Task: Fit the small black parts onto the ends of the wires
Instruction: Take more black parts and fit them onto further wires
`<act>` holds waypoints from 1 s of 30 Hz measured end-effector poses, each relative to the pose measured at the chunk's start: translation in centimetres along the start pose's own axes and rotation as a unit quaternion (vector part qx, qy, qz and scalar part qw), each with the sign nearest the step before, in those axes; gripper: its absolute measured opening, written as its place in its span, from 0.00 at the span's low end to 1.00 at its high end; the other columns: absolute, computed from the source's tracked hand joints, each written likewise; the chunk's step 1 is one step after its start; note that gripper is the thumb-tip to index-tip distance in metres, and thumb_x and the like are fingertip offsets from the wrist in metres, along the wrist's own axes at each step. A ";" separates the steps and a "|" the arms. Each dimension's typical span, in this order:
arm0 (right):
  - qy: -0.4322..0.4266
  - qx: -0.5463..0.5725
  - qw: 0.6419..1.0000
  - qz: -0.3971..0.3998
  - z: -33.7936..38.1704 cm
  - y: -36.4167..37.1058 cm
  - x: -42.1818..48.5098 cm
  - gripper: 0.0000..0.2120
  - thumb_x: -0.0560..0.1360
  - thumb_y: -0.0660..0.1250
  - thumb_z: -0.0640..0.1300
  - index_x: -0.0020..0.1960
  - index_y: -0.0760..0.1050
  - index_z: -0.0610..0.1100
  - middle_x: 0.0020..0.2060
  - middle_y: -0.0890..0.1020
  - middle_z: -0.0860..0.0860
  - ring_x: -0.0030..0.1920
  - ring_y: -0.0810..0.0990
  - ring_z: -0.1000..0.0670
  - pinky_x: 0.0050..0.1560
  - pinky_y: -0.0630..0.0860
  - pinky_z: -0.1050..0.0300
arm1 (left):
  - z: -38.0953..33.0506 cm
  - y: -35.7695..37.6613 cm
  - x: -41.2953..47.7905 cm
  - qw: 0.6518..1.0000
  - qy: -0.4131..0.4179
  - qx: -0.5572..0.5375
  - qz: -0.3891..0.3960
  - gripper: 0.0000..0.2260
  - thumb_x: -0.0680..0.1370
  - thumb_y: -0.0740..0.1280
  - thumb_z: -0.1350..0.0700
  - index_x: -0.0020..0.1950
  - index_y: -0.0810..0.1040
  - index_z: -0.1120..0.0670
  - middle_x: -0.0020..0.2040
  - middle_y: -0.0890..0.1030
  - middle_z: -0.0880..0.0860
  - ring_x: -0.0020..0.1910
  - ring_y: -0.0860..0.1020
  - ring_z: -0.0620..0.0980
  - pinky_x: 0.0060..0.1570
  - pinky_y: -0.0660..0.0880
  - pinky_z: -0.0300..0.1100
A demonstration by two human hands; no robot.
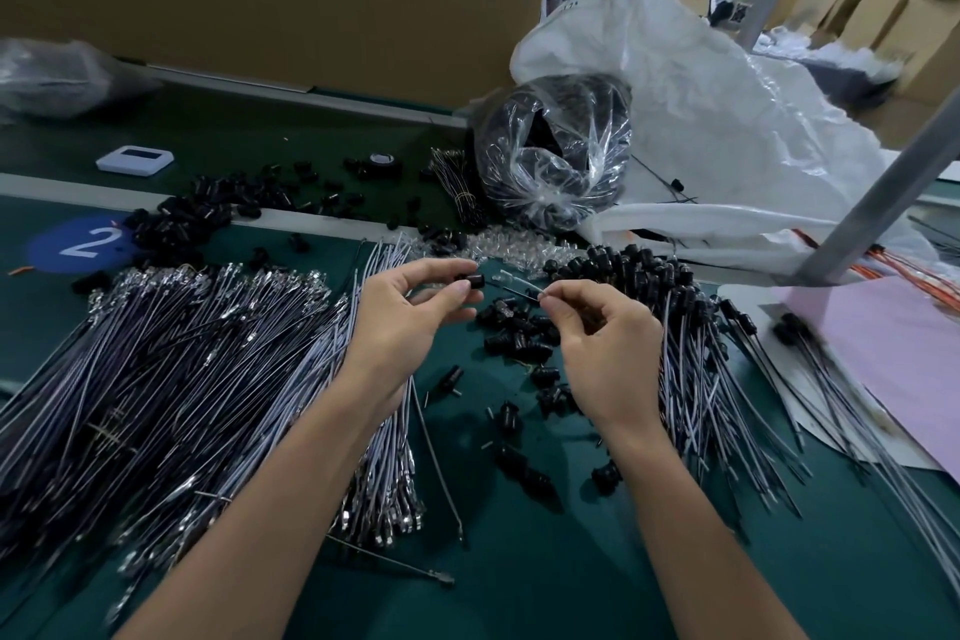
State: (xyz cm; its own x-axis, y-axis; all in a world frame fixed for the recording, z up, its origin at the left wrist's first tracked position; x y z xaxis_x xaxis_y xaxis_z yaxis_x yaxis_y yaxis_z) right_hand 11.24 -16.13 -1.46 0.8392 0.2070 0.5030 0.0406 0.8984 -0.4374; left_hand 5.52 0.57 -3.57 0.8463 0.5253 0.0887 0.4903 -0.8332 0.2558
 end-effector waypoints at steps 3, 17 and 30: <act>-0.001 -0.005 1.000 0.004 0.1 0.1 0.0 0.04 0.74 0.72 0.37 0.47 0.84 0.44 0.40 0.83 0.53 0.40 0.80 0.58 0.43 0.74 0.68 | 0.0 0.3 -0.2 1.000 0.008 0.018 0.014 0.09 0.76 0.70 0.68 0.50 0.84 0.56 0.42 0.87 0.53 0.44 0.85 0.49 0.44 0.80 0.35; -0.003 0.035 0.999 0.021 0.0 1.2 -0.4 0.04 0.73 0.74 0.37 0.44 0.84 0.45 0.35 0.83 0.58 0.37 0.81 0.59 0.41 0.75 0.70 | 0.8 1.6 -0.7 0.998 -0.034 -0.053 0.017 0.15 0.74 0.71 0.68 0.59 0.76 0.57 0.46 0.85 0.56 0.43 0.85 0.51 0.42 0.80 0.38; 0.029 0.093 0.995 0.036 -0.2 1.0 -0.5 0.03 0.72 0.76 0.41 0.44 0.86 0.47 0.35 0.85 0.56 0.37 0.83 0.56 0.40 0.78 0.63 | 1.3 0.2 -0.2 0.926 -0.117 -0.348 -0.090 0.08 0.66 0.72 0.63 0.44 0.83 0.59 0.41 0.86 0.54 0.40 0.85 0.48 0.42 0.82 0.38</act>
State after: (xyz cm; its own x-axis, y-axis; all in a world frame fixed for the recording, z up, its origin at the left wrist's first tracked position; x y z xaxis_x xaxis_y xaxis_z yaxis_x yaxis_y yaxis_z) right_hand 10.97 -15.41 -2.24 0.8666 0.2556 0.4285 -0.1175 0.9392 -0.3226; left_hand 5.70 0.07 -4.80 0.8263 0.5241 -0.2063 0.4433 -0.3792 0.8122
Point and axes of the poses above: each hand's wrist, its own x-axis towards the middle knuckle, its own y-axis out of the palm, z = x × y, the point moved 3 cm from there along x, towards the middle knuckle
